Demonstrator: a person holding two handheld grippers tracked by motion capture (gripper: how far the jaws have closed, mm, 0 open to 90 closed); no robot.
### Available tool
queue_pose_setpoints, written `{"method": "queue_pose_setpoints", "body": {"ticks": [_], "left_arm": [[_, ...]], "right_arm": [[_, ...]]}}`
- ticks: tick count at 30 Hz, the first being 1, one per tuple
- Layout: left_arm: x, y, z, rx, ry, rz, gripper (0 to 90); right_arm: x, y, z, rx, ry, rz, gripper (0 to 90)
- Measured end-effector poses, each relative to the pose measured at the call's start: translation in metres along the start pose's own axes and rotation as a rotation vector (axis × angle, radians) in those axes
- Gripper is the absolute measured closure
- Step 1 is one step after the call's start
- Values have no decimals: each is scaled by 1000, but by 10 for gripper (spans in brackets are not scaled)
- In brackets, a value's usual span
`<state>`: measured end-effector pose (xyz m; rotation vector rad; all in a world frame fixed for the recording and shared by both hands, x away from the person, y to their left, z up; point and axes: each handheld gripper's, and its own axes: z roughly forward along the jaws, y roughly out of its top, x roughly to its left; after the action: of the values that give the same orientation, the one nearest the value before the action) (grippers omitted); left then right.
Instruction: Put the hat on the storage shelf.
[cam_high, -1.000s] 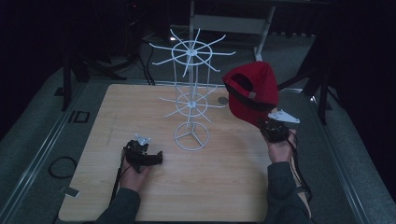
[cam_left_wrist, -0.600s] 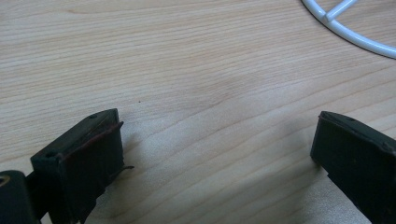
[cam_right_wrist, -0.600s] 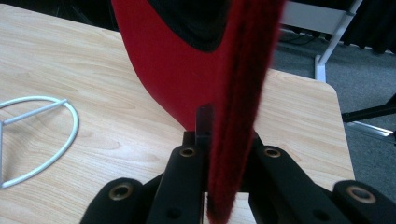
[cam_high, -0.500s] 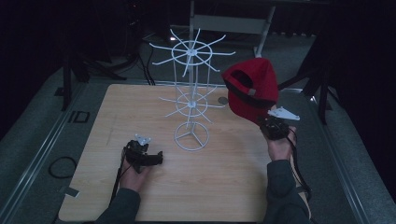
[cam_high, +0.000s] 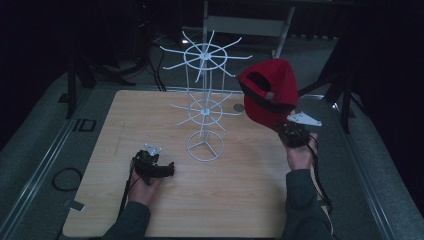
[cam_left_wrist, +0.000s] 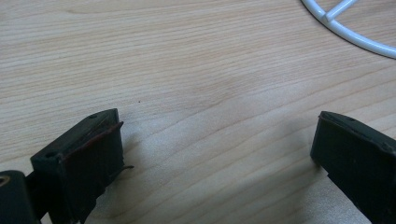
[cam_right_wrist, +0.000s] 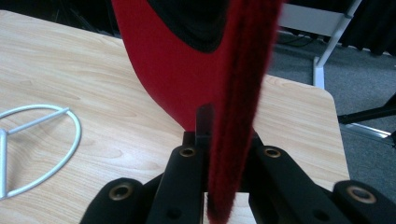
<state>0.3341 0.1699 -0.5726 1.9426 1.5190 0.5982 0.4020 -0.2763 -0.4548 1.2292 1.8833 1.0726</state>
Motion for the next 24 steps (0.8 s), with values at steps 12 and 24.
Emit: {"method": "queue_pose_setpoints", "body": {"ticks": [12, 24], "left_arm": [[0, 0, 0, 2, 1, 1, 27], [0, 0, 0, 2, 0, 2, 27]], "right_arm": [[2, 11, -2, -9, 4, -2, 860], [8, 22, 0, -13, 3, -13, 860]]}}
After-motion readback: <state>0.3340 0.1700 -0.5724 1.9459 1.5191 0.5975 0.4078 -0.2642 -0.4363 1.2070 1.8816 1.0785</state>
